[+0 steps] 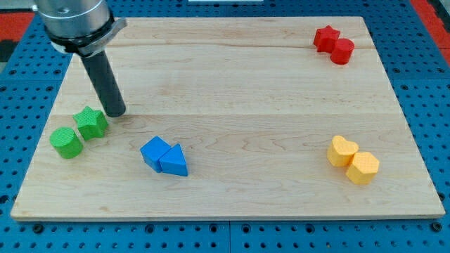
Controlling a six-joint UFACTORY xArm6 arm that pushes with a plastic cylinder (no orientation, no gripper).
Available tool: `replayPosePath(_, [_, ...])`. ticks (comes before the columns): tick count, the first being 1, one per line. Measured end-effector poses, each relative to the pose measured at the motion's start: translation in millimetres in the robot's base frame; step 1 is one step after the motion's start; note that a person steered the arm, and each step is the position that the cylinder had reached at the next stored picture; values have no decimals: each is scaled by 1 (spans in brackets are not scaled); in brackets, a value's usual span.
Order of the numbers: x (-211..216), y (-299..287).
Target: Move your arm towards the red circle
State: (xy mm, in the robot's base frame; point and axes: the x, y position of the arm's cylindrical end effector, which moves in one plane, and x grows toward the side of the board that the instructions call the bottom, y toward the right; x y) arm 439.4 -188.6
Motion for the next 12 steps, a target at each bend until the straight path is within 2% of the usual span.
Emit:
replayPosePath(4, [-6, 8])
replayPosePath(5, [-14, 77])
replayPosePath(6, [-47, 174])
replayPosePath(7, [-68, 245])
replayPosePath(9, [-81, 381])
replayPosePath(12, [-81, 385])
